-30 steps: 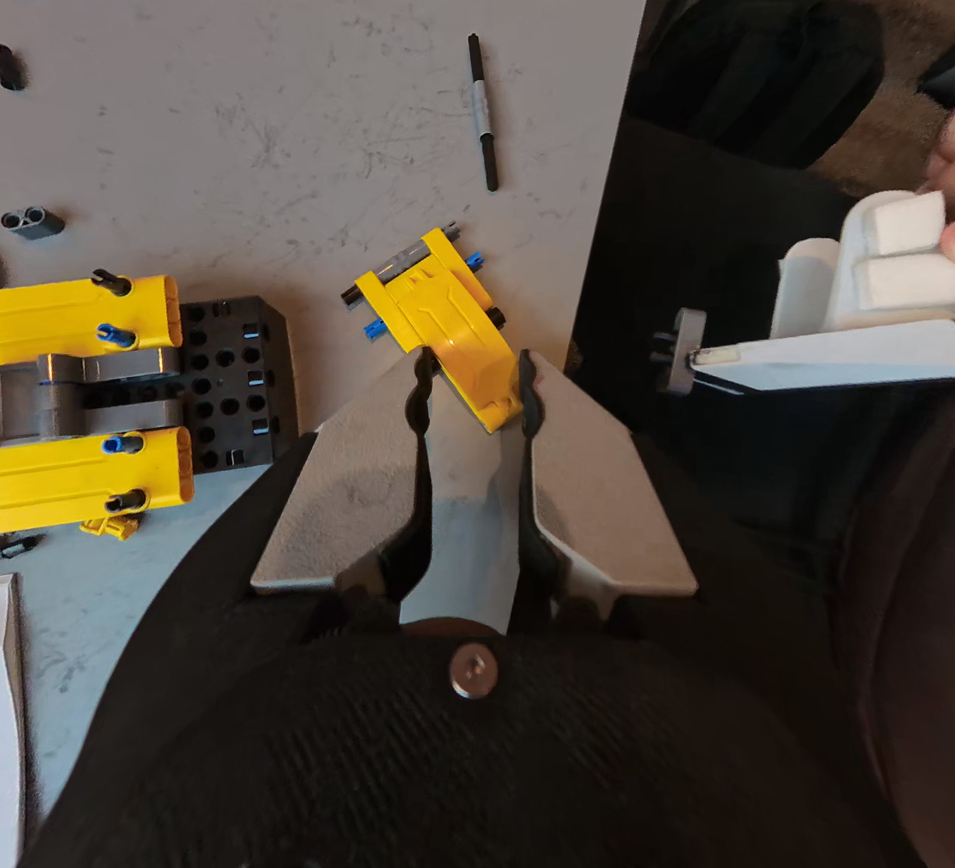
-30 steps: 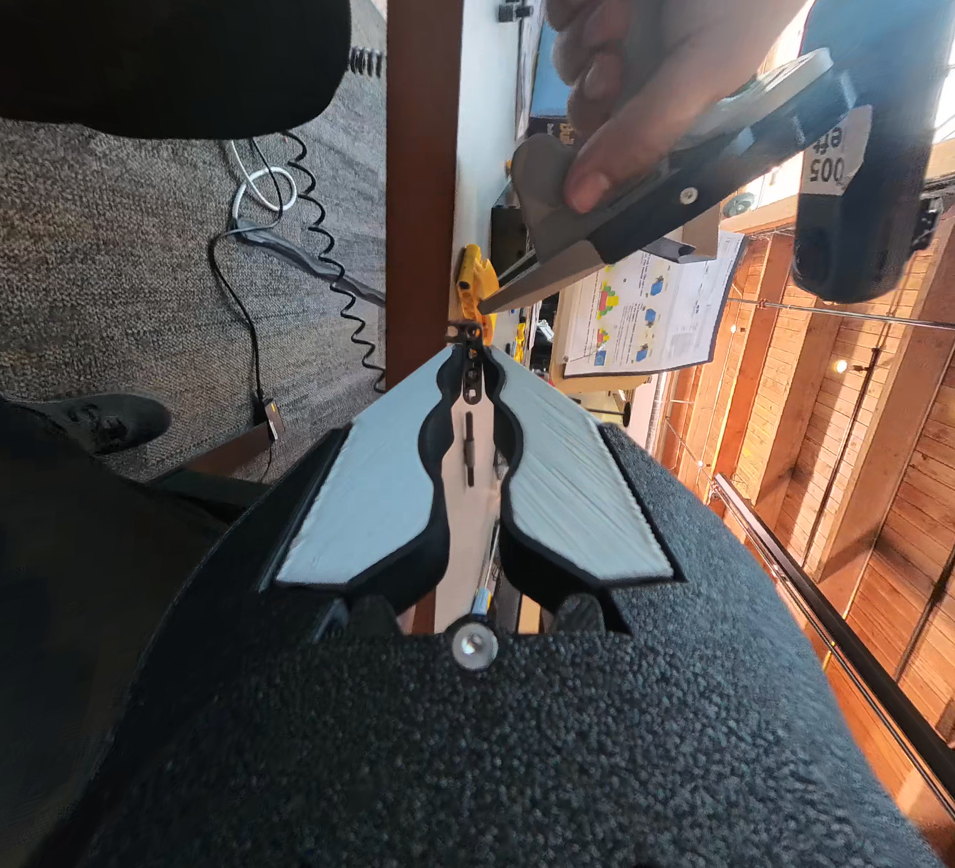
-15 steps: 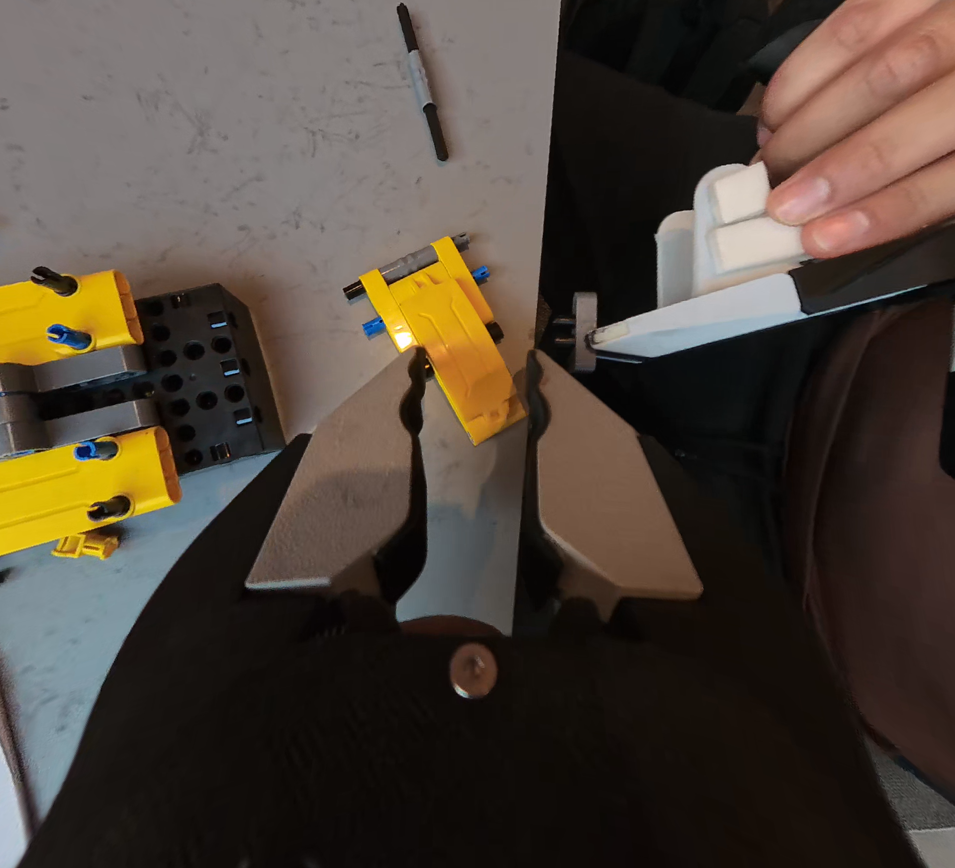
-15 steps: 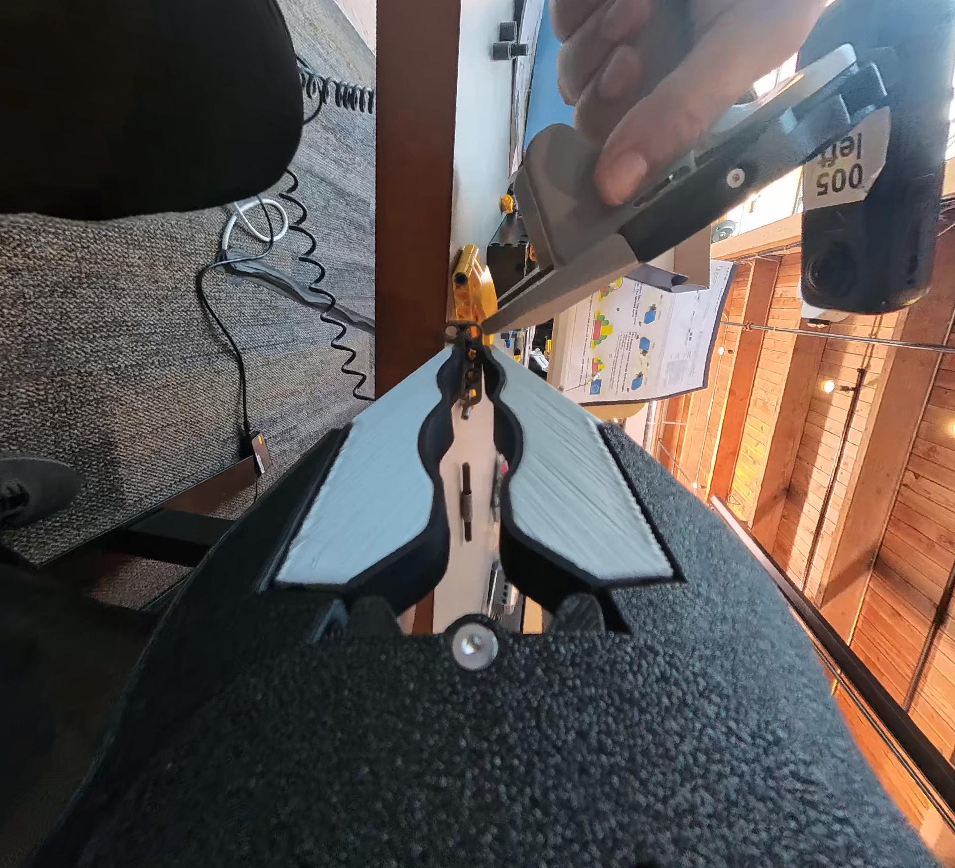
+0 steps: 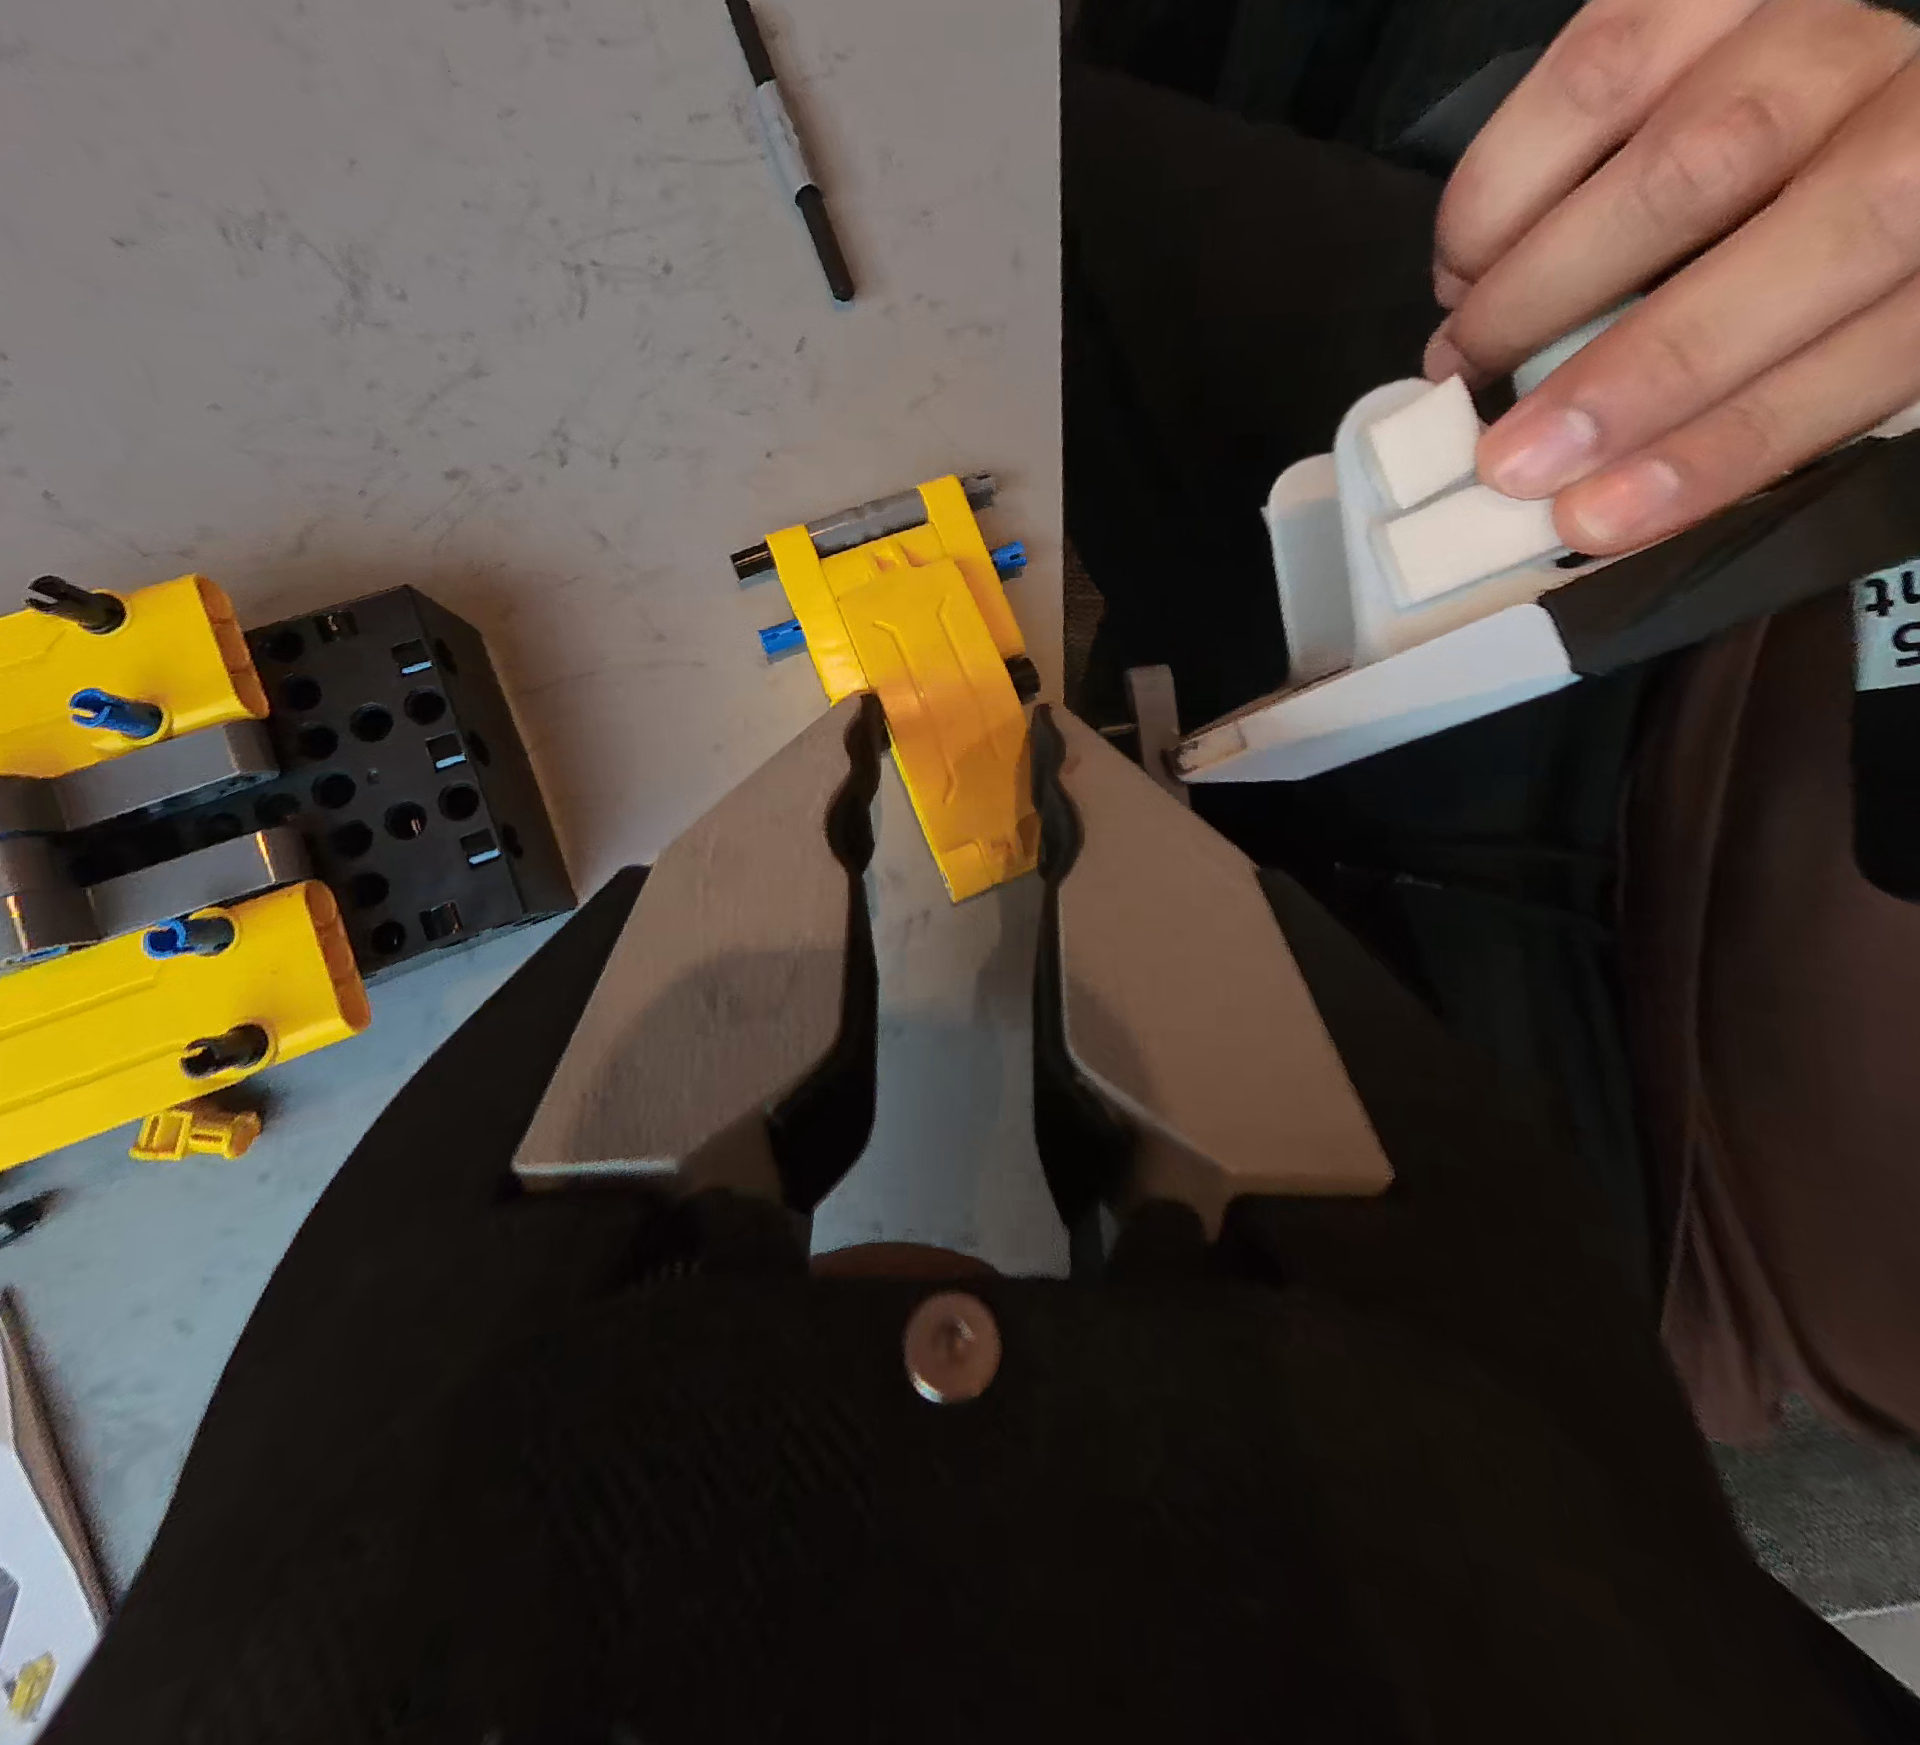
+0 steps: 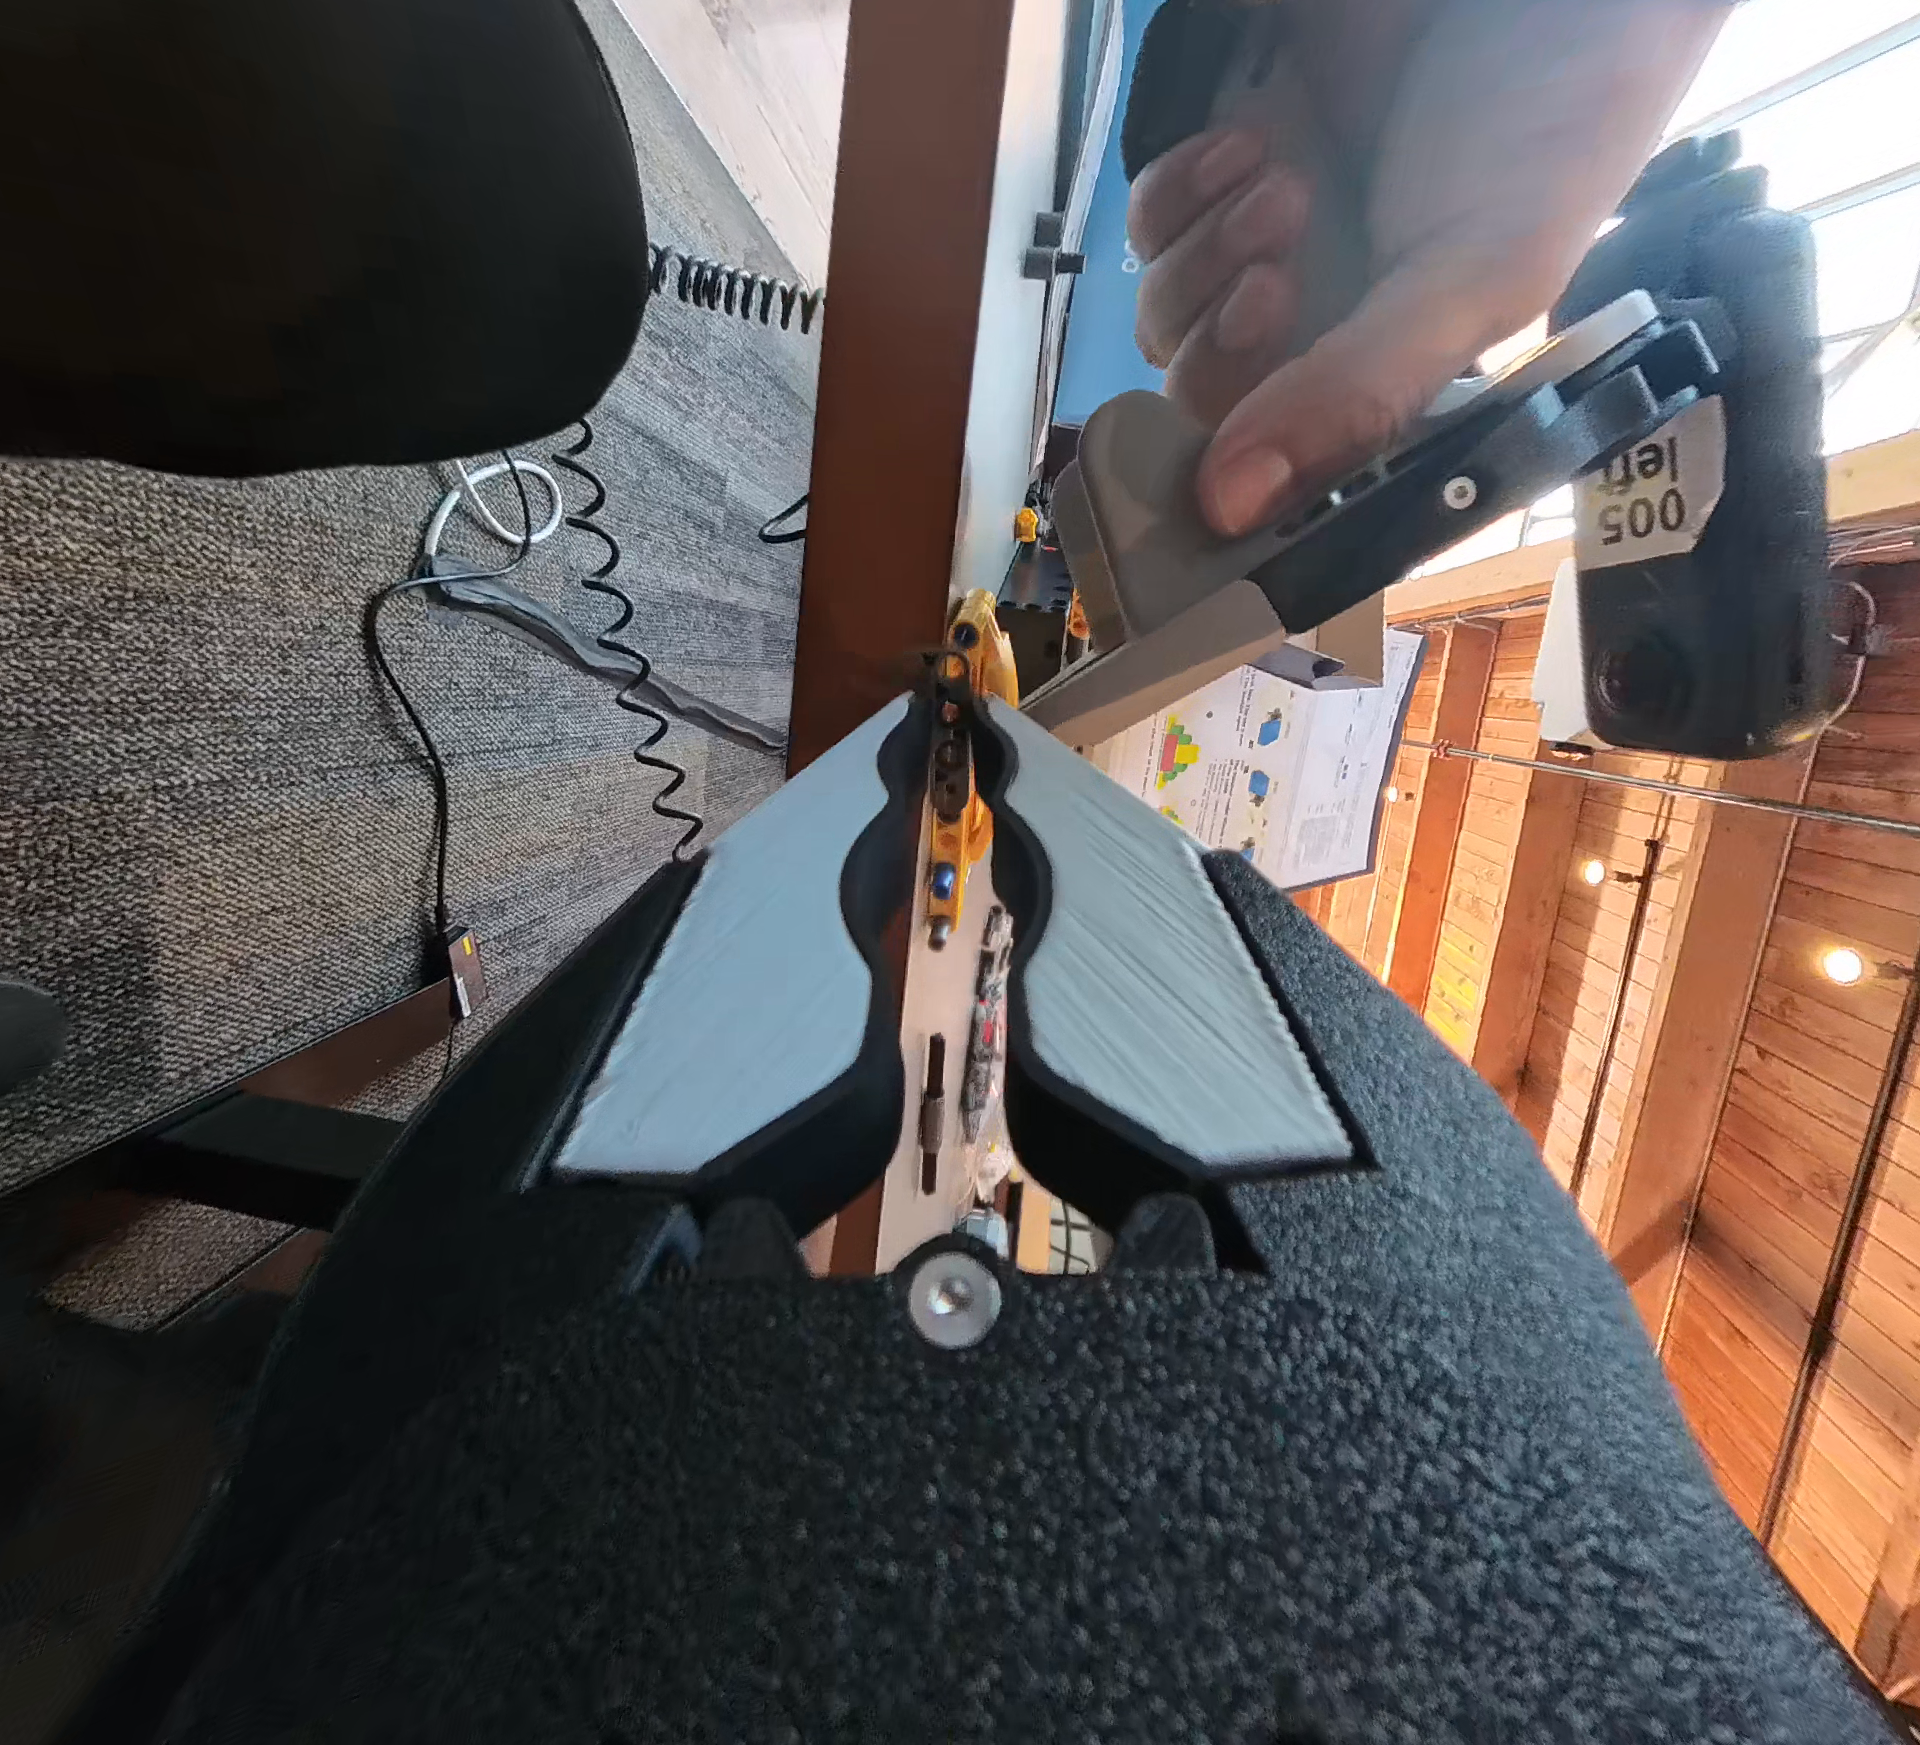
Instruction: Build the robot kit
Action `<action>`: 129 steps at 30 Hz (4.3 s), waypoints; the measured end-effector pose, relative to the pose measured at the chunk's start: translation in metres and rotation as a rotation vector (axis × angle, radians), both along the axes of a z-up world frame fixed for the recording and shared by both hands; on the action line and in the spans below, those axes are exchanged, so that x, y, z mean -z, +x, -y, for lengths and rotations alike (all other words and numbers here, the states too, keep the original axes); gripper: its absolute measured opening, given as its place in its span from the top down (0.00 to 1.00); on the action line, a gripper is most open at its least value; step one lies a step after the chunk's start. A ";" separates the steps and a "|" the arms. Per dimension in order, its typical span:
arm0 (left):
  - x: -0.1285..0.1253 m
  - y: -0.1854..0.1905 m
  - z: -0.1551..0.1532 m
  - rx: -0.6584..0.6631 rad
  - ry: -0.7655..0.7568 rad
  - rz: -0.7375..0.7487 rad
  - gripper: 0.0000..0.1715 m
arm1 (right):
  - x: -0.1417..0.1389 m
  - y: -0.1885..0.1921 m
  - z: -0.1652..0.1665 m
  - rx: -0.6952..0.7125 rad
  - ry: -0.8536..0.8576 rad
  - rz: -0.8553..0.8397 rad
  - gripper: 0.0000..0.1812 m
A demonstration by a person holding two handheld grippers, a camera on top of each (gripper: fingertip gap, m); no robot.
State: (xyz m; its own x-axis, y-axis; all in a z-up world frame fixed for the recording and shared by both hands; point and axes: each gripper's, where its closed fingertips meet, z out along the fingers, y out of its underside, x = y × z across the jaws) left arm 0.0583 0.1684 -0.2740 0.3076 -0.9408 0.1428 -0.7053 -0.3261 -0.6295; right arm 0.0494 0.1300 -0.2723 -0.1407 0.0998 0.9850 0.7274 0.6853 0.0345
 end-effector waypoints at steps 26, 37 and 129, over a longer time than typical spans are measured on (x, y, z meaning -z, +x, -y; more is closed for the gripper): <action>0.002 -0.005 0.007 -0.010 -0.101 0.152 0.81 | 0.004 -0.011 0.003 -0.078 -0.031 -0.029 0.96; 0.003 -0.010 0.011 0.101 -0.033 0.082 0.80 | -0.001 -0.012 0.003 -0.001 -0.036 -0.056 0.98; 0.002 -0.010 0.016 -0.115 -0.186 0.117 0.87 | 0.000 -0.012 -0.002 0.017 0.048 -0.118 0.98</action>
